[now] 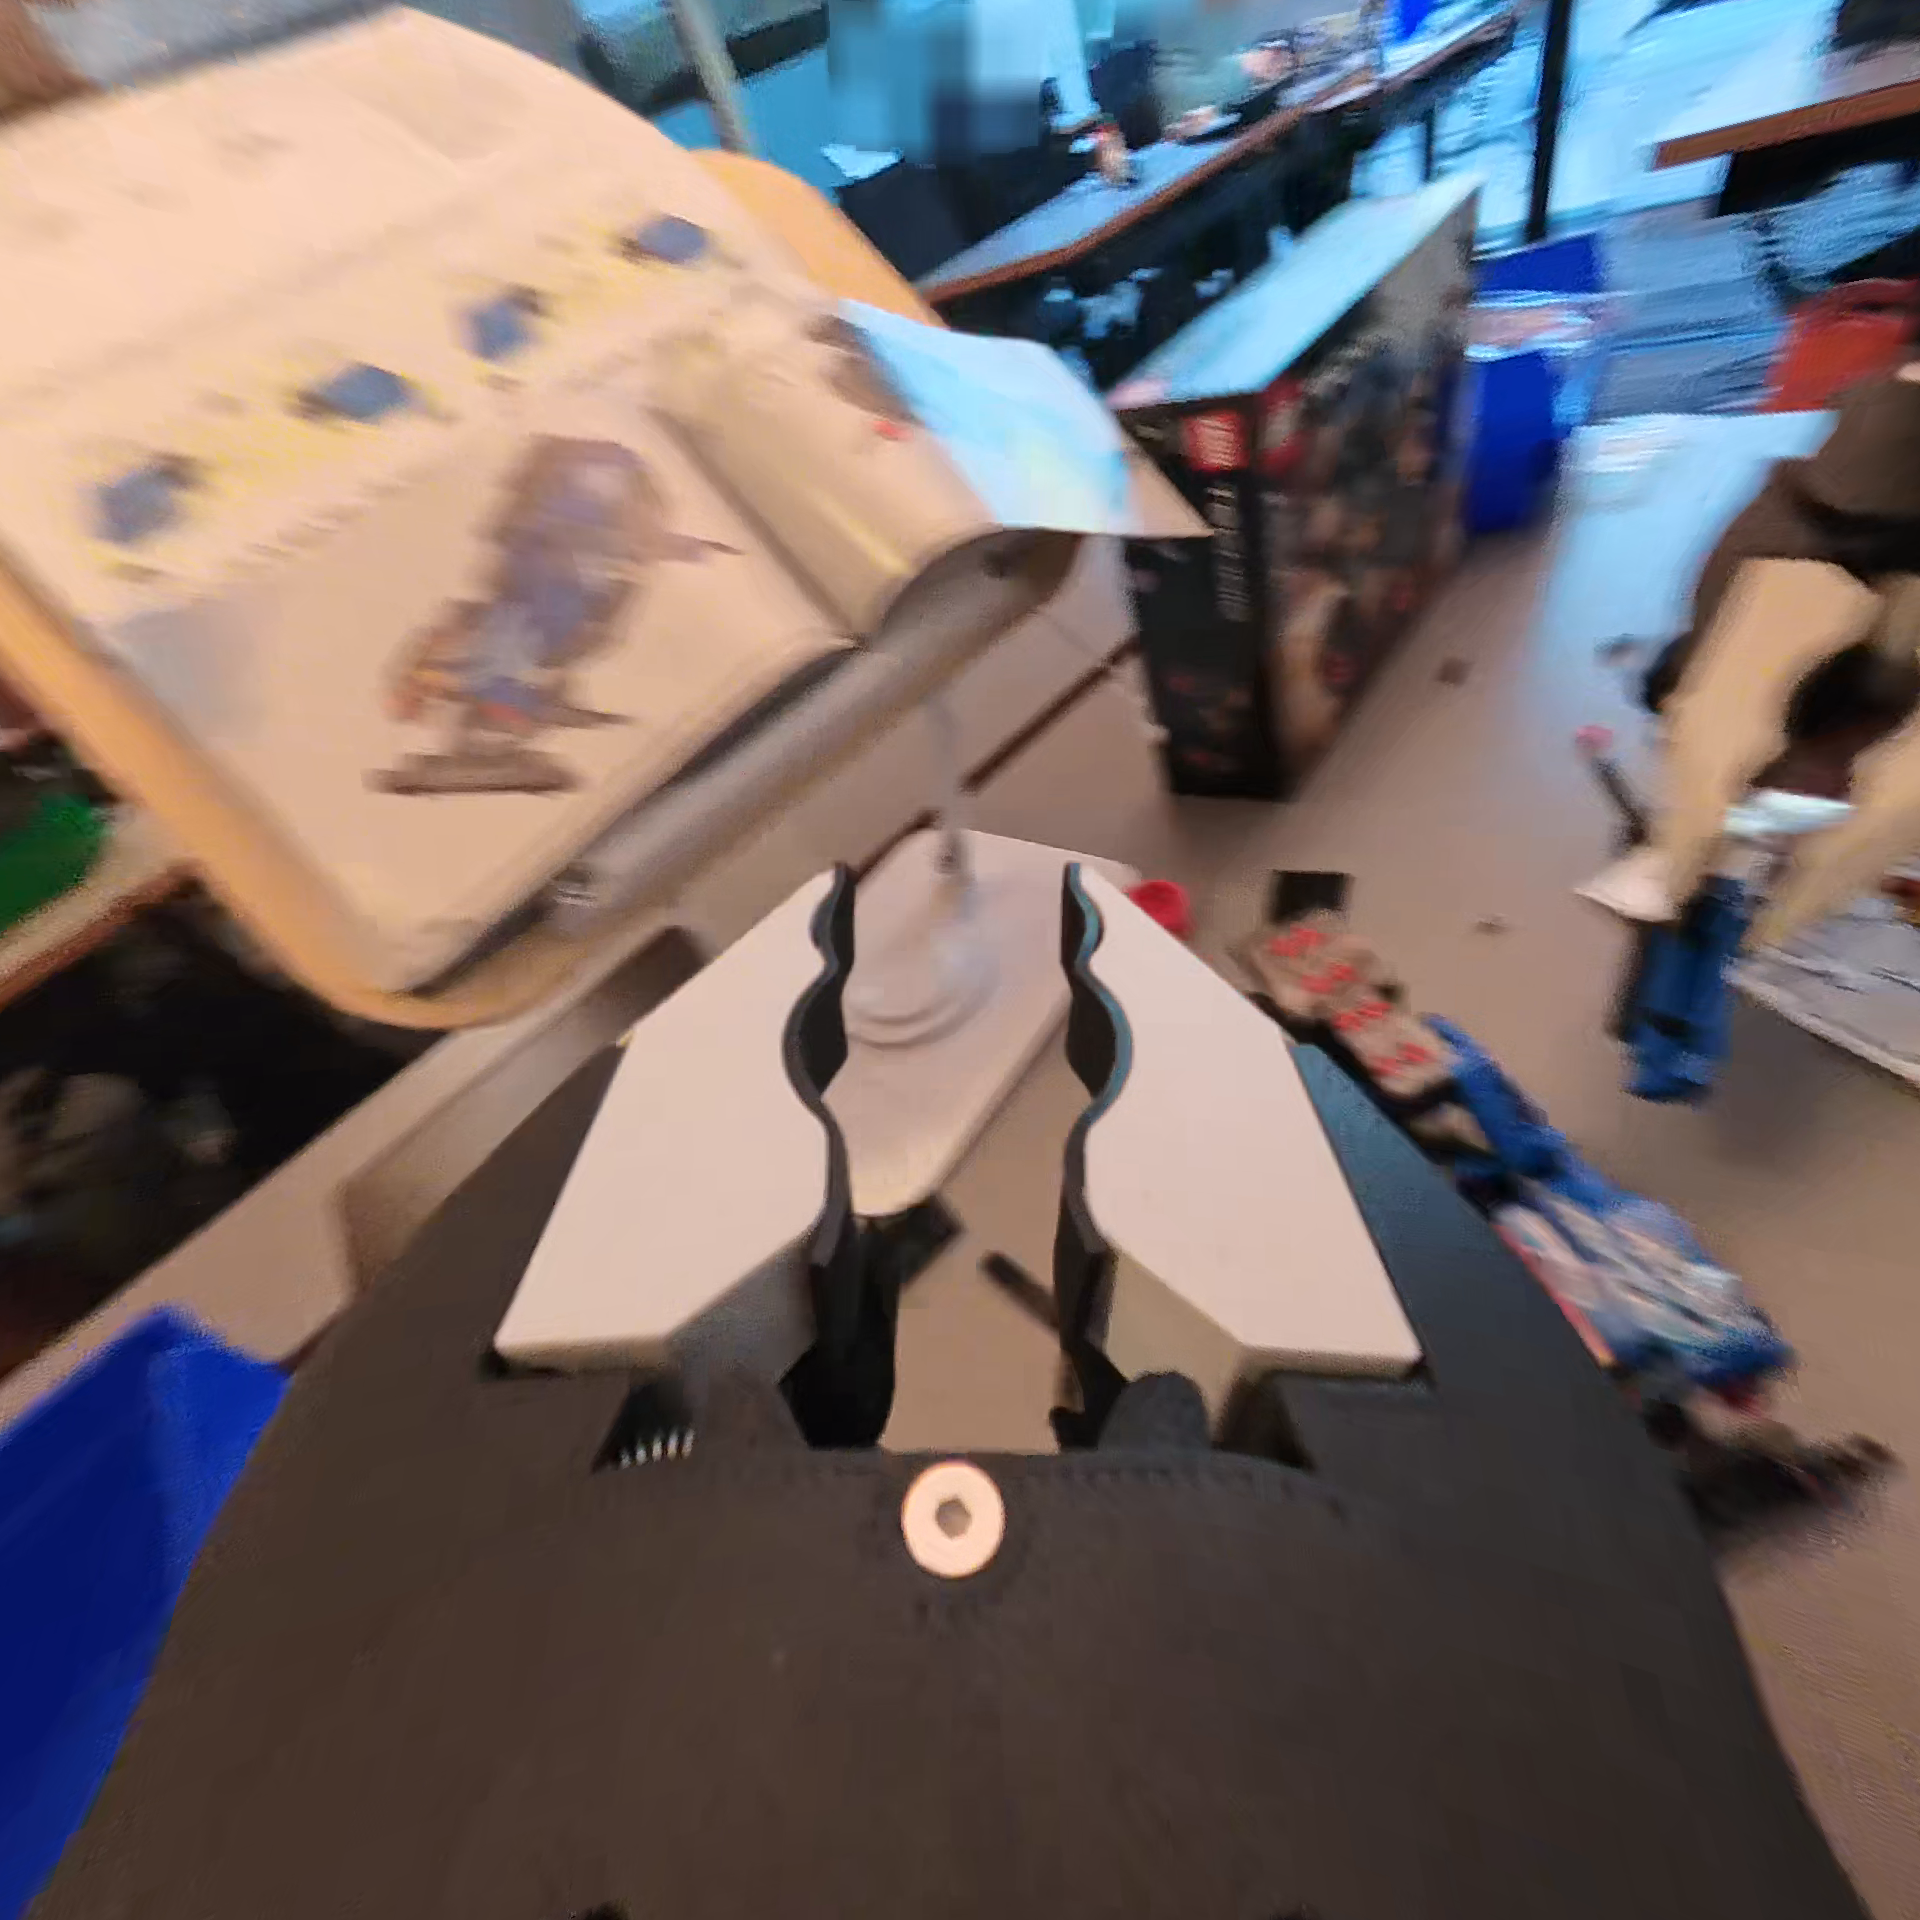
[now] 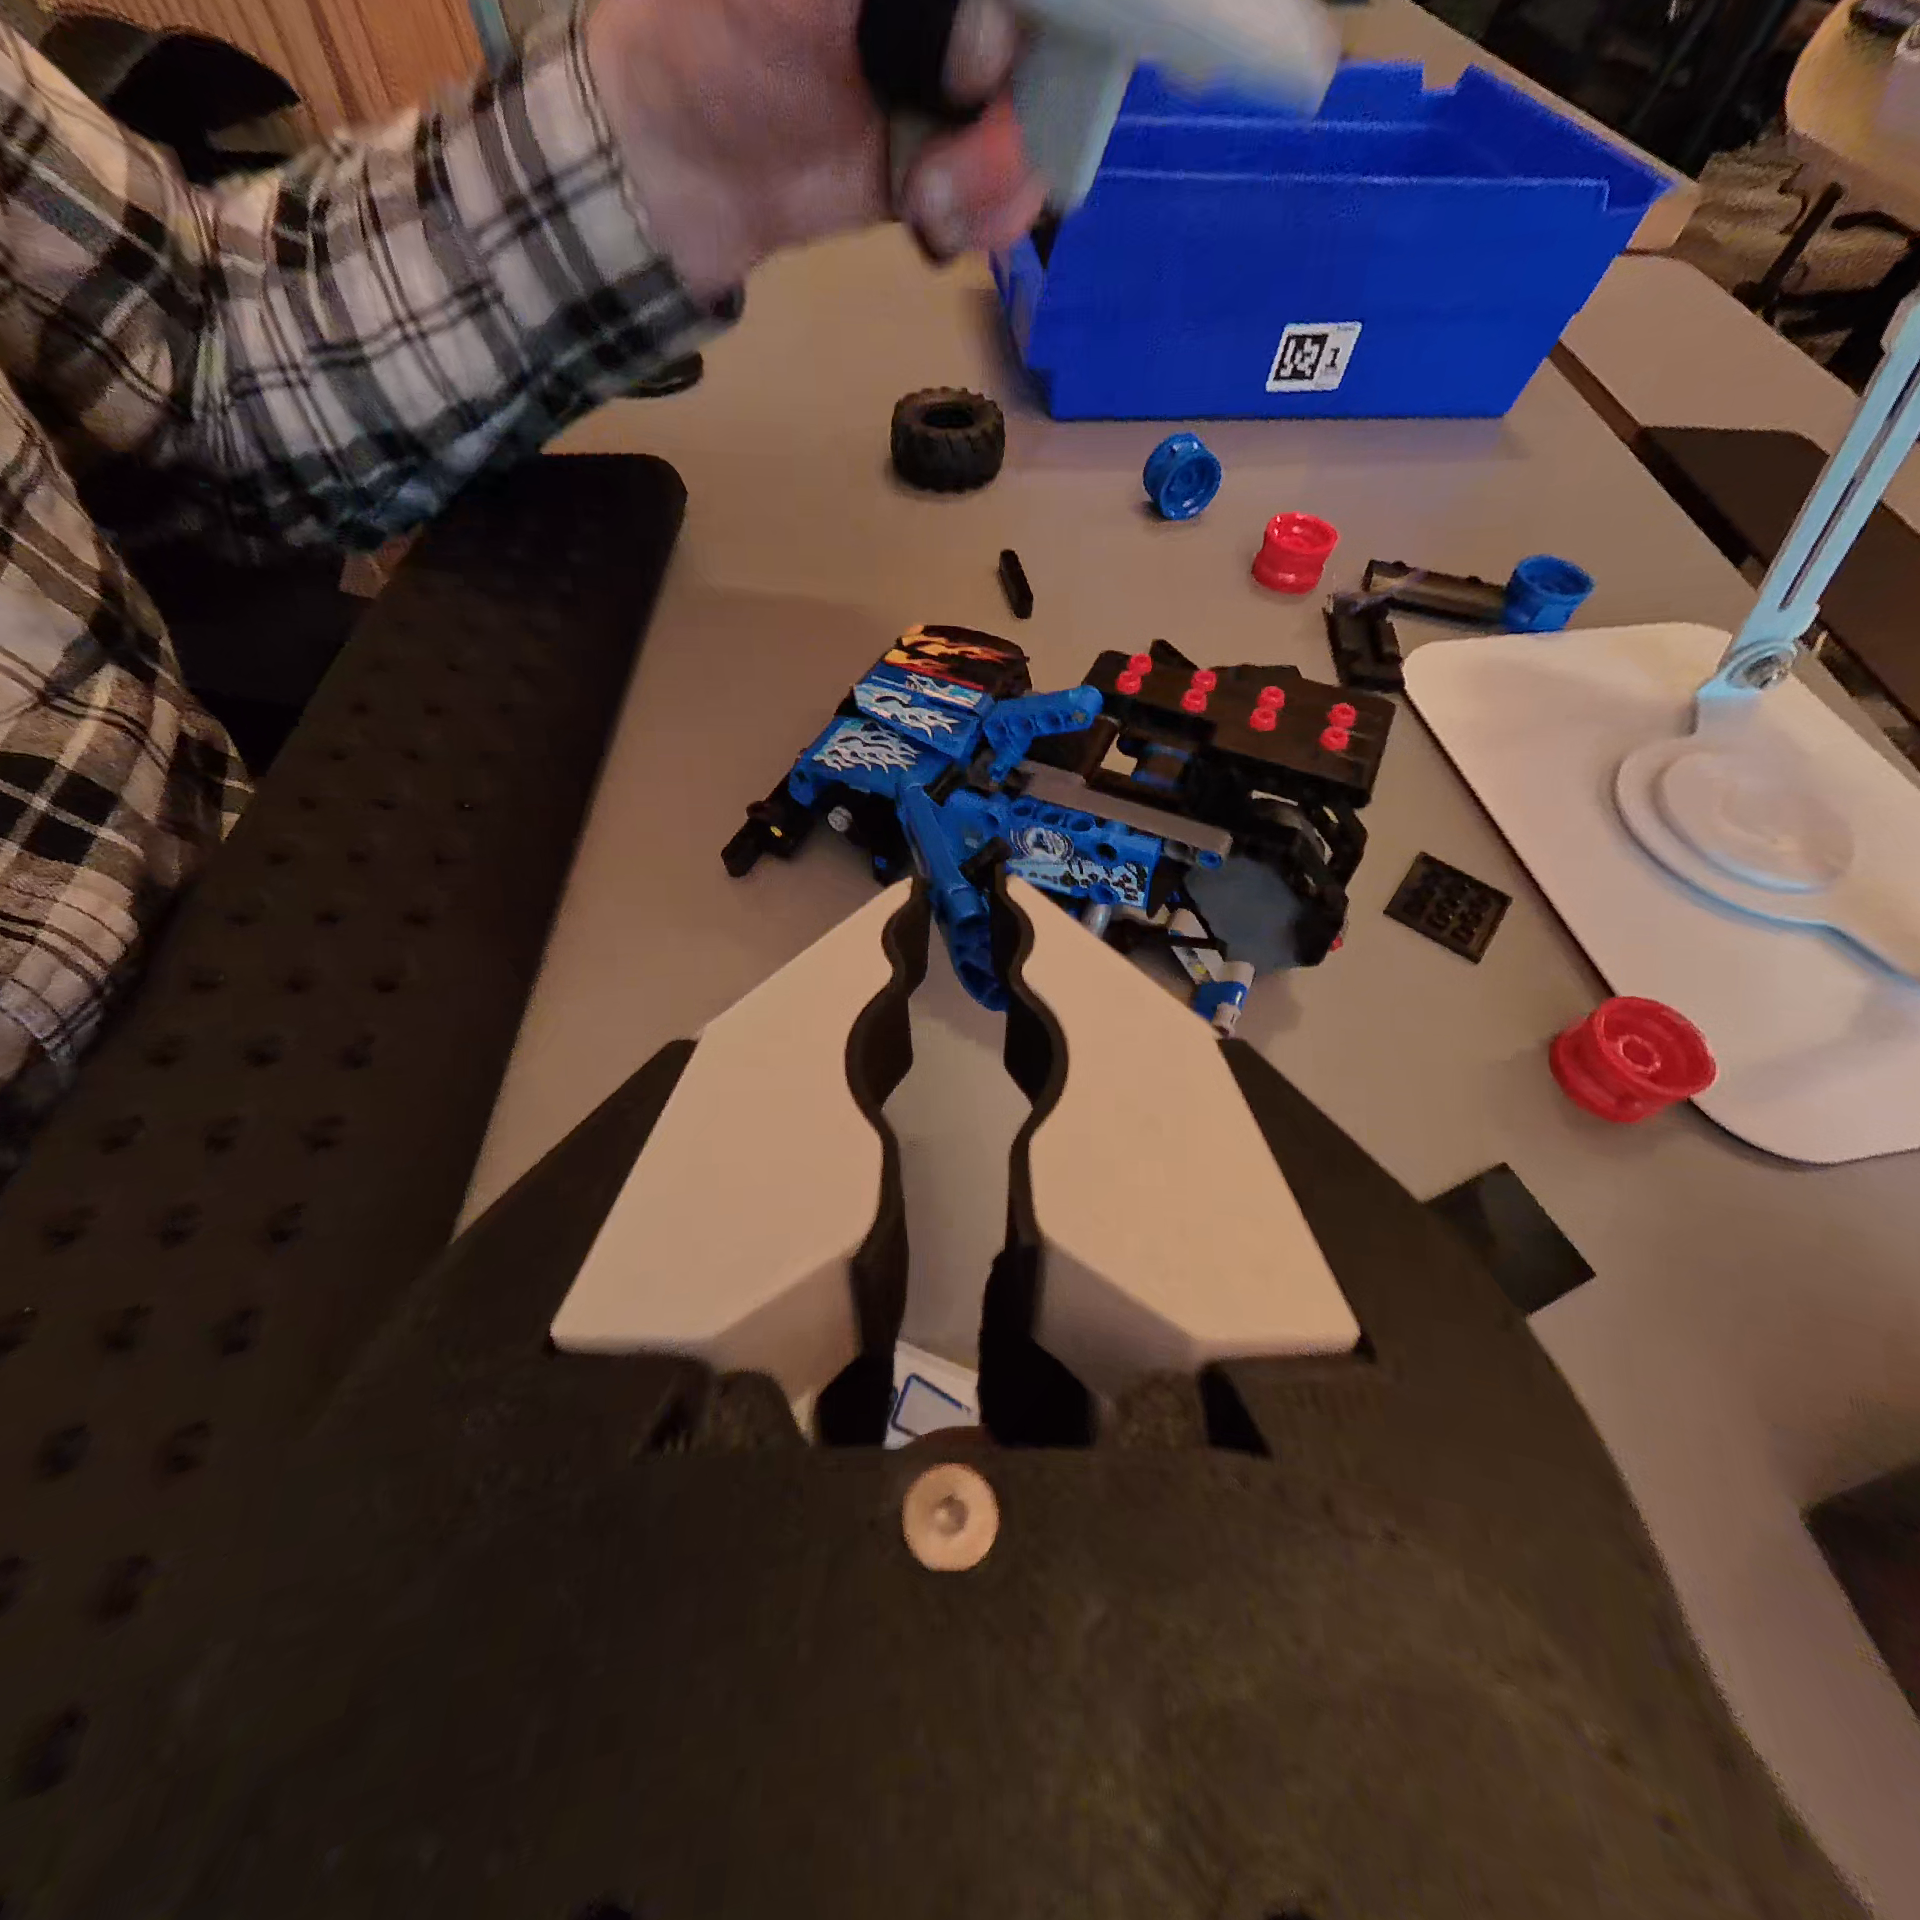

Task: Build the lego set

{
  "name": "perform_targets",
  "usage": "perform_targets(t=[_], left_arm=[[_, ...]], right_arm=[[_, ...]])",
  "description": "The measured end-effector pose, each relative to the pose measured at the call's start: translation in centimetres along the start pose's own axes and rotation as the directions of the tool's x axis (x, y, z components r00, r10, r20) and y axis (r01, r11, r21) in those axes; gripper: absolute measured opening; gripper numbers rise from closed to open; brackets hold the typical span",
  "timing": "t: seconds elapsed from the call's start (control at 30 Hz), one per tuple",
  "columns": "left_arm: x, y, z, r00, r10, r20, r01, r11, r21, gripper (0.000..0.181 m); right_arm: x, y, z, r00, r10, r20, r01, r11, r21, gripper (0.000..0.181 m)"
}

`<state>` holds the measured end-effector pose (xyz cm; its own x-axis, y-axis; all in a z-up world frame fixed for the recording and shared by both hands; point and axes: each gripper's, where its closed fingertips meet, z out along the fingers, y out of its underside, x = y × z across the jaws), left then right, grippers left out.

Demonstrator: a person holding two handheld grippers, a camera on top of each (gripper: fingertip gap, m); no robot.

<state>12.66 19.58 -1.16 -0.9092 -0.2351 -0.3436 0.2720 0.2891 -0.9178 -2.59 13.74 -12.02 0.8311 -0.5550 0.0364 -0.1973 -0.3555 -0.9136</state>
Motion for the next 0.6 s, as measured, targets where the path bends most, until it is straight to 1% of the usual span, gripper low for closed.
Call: perform_targets(t=[0.07, 0.1, 0.17, 0.2, 0.27, 0.3, 0.33, 0.37, 0.43, 0.5, 0.6], left_arm=[[-4.2, -0.5, 0.5, 0.995, 0.047, 0.092, -0.043, 0.998, -0.038, 0.041], [-6.0, -0.3, 1.1, 0.991, 0.059, 0.120, -0.051, 0.996, -0.072, 0.045], [-9.4, -0.5, 2.4, 0.979, 0.105, 0.175, -0.088, 0.991, -0.102, 0.048], [-10.5, -0.6, 3.2, 0.978, 0.113, 0.175, -0.095, 0.989, -0.111, 0.051], [-11.2, -0.3, 5.1, 0.986, 0.132, 0.101, -0.116, 0.982, -0.150, 0.057], [-11.5, 0.0, 5.9, 0.981, 0.174, 0.082, -0.156, 0.970, -0.184, 0.056], [-12.1, 0.4, 6.6, 0.969, 0.230, 0.092, -0.204, 0.951, -0.231, 0.056], [-12.4, 0.7, 7.2, 0.963, 0.257, 0.085, -0.227, 0.938, -0.262, 0.056], [-12.1, 1.1, 8.2, 0.963, 0.267, 0.034, -0.245, 0.923, -0.297, 0.056], [-12.5, 2.0, 8.6, 0.959, 0.283, 0.024, -0.257, 0.901, -0.350, 0.061], [-12.7, 2.5, 8.9, 0.968, 0.250, 0.023, -0.228, 0.914, -0.335, 0.061]], right_arm=[[0.2, 0.7, 0.1, 0.999, 0.034, 0.001, -0.034, 0.999, -0.032, 0.009], [0.2, 1.0, 0.2, 0.998, 0.057, 0.015, -0.056, 0.997, -0.050, 0.009], [0.1, 1.9, 0.4, 0.994, 0.106, 0.029, -0.103, 0.990, -0.096, 0.009], [0.1, 2.5, 0.6, 0.991, 0.129, 0.034, -0.124, 0.985, -0.121, 0.010], [-0.3, 3.3, 0.8, 0.983, 0.173, 0.061, -0.161, 0.973, -0.162, 0.010], [-0.3, 3.7, 1.0, 0.979, 0.194, 0.057, -0.181, 0.967, -0.180, 0.010], [-0.2, 4.2, 1.1, 0.974, 0.218, 0.058, -0.202, 0.959, -0.200, 0.010], [-0.3, 4.5, 1.2, 0.970, 0.235, 0.061, -0.217, 0.953, -0.212, 0.010], [-0.3, 5.0, 1.4, 0.960, 0.271, 0.066, -0.249, 0.940, -0.232, 0.010], [-0.5, 5.5, 1.6, 0.949, 0.305, 0.079, -0.277, 0.927, -0.253, 0.010], [-0.4, 6.1, 1.7, 0.943, 0.324, 0.076, -0.293, 0.916, -0.274, 0.010]])
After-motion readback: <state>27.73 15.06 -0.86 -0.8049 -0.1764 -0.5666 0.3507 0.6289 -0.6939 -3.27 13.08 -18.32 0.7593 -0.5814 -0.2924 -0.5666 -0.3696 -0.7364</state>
